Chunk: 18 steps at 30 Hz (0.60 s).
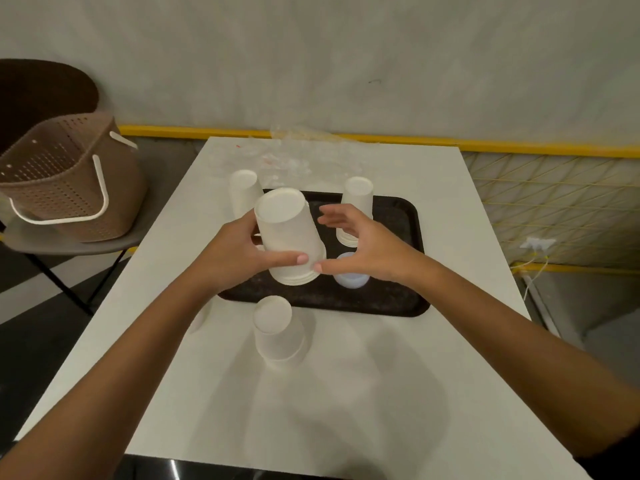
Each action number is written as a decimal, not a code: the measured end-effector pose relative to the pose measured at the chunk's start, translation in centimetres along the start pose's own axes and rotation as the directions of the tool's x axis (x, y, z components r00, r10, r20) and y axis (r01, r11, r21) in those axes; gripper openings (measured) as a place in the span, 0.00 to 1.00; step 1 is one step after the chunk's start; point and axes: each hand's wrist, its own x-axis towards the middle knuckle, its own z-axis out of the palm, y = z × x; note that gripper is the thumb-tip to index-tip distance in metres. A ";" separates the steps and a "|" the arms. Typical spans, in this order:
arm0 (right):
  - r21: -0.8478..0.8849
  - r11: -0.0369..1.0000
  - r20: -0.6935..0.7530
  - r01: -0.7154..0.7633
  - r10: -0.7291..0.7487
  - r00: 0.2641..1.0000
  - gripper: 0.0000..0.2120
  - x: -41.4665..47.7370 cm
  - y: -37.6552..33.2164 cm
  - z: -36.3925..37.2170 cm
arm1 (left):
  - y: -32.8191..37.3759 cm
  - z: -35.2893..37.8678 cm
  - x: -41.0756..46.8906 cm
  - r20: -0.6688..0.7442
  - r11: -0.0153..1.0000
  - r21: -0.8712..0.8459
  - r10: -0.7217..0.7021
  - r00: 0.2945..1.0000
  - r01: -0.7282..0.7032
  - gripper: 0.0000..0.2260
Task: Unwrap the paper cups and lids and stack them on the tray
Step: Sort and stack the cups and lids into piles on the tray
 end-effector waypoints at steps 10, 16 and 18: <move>-0.067 0.998 -0.245 0.002 -0.018 0.969 0.38 3.1 0.4 -2.1 | 1.9 1.7 6.9 0.046 0.990 0.040 0.130 0.990 -0.132 0.35; -0.077 0.991 -0.422 -0.112 0.069 0.904 0.38 6.2 3.1 -4.9 | 1.2 1.4 8.7 0.006 0.995 -0.031 0.097 0.995 -0.097 0.37; -0.040 0.988 -0.476 -0.149 0.112 0.872 0.37 7.5 4.3 -5.4 | 0.5 1.2 8.7 -0.007 0.996 -0.050 0.074 0.997 -0.074 0.34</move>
